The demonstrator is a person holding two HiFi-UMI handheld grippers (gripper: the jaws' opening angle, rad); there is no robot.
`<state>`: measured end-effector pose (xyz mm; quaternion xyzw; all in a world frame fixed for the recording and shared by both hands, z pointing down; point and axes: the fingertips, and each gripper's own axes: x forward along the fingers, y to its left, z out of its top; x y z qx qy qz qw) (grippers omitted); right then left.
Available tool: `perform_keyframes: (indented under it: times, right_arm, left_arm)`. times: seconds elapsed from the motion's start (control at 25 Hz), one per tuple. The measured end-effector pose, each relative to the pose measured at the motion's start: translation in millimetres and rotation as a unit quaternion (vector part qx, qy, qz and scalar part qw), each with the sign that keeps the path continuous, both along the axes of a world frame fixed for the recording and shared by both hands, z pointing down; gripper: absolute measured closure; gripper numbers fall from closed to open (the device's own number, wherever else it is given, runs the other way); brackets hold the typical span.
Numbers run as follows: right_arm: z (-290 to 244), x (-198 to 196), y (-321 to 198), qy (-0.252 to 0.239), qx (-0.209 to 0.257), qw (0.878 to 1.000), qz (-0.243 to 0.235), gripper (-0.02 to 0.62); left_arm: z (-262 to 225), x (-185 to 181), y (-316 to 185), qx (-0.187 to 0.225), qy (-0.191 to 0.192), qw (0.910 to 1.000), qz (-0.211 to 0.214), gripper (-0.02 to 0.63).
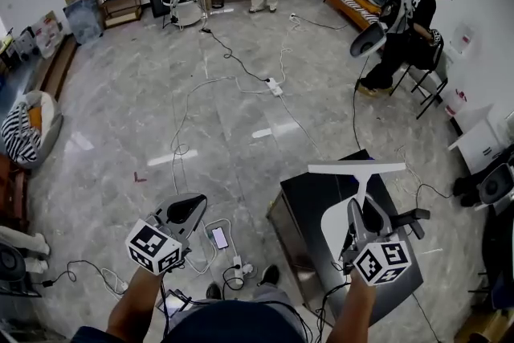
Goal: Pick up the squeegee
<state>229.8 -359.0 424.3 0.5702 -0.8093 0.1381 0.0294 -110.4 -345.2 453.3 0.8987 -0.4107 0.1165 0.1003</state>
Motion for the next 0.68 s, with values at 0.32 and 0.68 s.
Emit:
perform_keyframes:
  times: [0.32,0.68]
  right_arm:
    - [-30,-8,43,0.014,0.018,1.0,0.01,0.492]
    - [-40,-16,77,0.024,0.027,0.999,0.013,0.492]
  left_arm:
    - [-23,-12,27,0.02,0.004,0.9998,0.007,0.6]
    - [-32,-24,58,0.033,0.008,0.9994,0.004,0.6]
